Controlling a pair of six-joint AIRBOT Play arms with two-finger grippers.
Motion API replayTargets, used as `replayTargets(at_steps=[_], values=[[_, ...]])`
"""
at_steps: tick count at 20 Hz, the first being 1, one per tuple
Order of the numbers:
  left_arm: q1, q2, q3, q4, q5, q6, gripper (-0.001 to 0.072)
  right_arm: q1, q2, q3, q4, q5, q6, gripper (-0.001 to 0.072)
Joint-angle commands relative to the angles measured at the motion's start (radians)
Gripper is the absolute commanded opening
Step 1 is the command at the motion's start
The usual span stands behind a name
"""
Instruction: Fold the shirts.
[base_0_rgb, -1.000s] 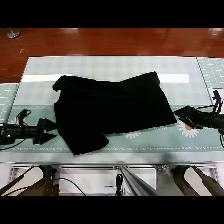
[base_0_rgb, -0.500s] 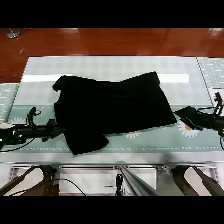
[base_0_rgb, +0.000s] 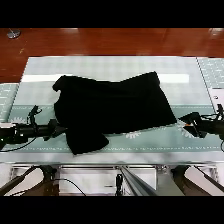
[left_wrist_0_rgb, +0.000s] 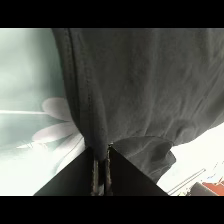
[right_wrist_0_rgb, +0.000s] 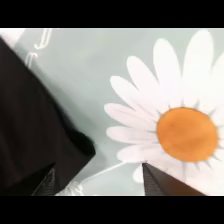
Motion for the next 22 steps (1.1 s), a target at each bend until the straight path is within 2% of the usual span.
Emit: replayTargets(at_steps=[1, 4, 6, 7, 8, 9, 12, 14, 16, 17, 19, 20, 22], values=[[-0.001, 0.001, -0.001, -0.001, 0.000, 0.002, 0.0021, 0.027, -0.117, 0.001, 0.160, 0.006, -0.086, 0.0617], [-0.001, 0.001, -0.001, -0.001, 0.001, 0.002, 0.0022, 0.156, -0.187, 0.048, 0.180, -0.014, -0.095, 0.0617], [-0.001, 0.001, -0.001, -0.001, 0.000, 0.001, 0.0022, 0.236, -0.206, 0.090, 0.182, -0.055, -0.062, 0.0599], [-0.001, 0.001, -0.001, -0.001, 0.000, 0.001, 0.0021, 0.268, -0.208, 0.111, 0.180, -0.070, -0.054, 0.0417], [-0.001, 0.001, -0.001, -0.001, 0.000, 0.002, 0.0021, 0.298, -0.208, 0.134, 0.177, -0.073, -0.065, 0.0075], [-0.001, 0.001, 0.000, -0.001, 0.000, 0.002, 0.0021, 0.322, -0.207, 0.161, 0.172, -0.066, -0.071, 0.0025], [-0.001, 0.019, 0.092, -0.053, -0.066, 0.011, 0.0021, 0.365, -0.197, 0.347, 0.154, 0.055, -0.050, 0.0024], [-0.001, 0.079, 0.255, -0.282, -0.124, 0.071, 0.0021, 0.393, -0.154, 0.579, 0.151, 0.095, 0.005, 0.0023], [-0.001, 0.147, 0.478, -0.543, -0.079, 0.105, 0.0021, 0.427, -0.113, 0.884, 0.146, 0.075, 0.053, 0.0024], [-0.001, 0.172, 0.607, -0.605, -0.032, 0.107, 0.0021, 0.444, -0.104, 1.048, 0.127, 0.068, 0.073, 0.0024], [0.000, 0.209, 0.899, -0.564, 0.042, 0.106, 0.0020, 0.477, -0.081, 1.381, 0.005, 0.064, 0.131, 0.0024], [0.000, 0.222, 1.051, -0.465, 0.055, 0.075, 0.0020, 0.488, -0.058, 1.495, -0.082, 0.072, 0.168, 0.0024], [0.000, 0.249, 1.310, -0.188, 0.053, -0.088, 0.0020, 0.491, 0.038, 1.600, -0.192, 0.107, 0.209, 0.0024]])
